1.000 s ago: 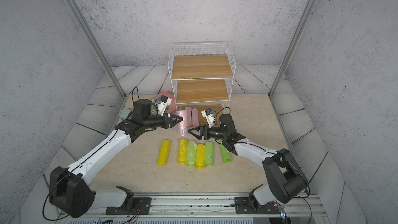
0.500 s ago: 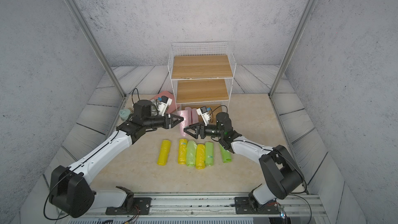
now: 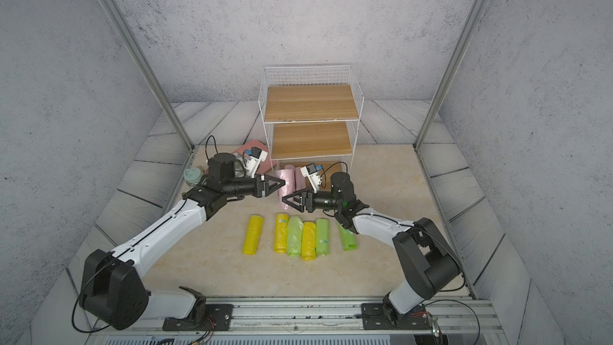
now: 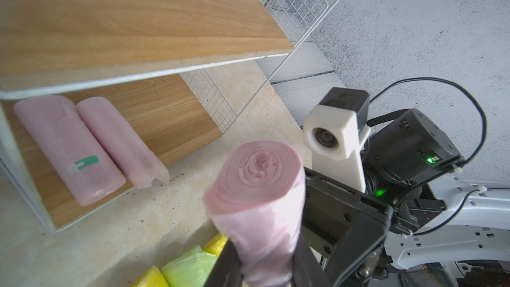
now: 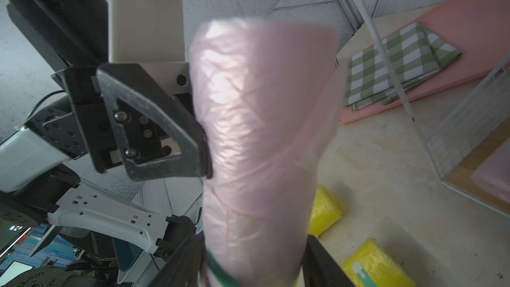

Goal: Sort the rolls of trash bags by color and place them on the shelf
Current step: Pick up the roll of trash bags from the center of the board, then place the roll of trash bags on the shelf.

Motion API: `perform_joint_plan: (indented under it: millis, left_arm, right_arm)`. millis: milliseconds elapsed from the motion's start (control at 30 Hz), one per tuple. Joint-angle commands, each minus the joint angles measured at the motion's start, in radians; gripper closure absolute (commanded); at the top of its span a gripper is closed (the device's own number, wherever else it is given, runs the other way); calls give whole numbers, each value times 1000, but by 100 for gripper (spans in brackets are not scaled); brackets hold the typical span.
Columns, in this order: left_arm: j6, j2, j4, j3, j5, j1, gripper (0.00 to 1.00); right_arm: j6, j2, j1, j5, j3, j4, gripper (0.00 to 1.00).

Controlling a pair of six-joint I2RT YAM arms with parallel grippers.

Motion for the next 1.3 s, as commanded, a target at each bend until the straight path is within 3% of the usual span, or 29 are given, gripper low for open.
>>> perform_joint_plan:
  millis: [0,467,600,633,700,1033,1133,1267]
  left_arm:
    - [-9,-1,66,-2,42,5,100]
    - [33,-24,5,-9,0,5,100]
    - [53,-27,-25,-15,-12,5,85]
    - [53,-27,-26,-15,-12,5,79]
    - [56,-27,-32,-14,-13,5,67]
    - [124,-74,-115,-8,-47,5,23]
    - [144,-94,-143,-8,-63,5,4]
    - [178,-117,-185,-8,-102,6,3]
  right_arm:
    - [26,40,5,-31,18,54,47]
    - [-27,-16,4,-7,9,-45,66]
    - [-36,-45,4,21,5,-98,77]
    - [-45,-59,4,35,1,-111,88]
    - [-70,-79,5,48,1,-151,100]
    - [-71,-152,4,112,-73,-224,100]
    - [-58,-144,2,118,-85,-258,100]
    - [-10,-111,-7,121,-98,-256,100]
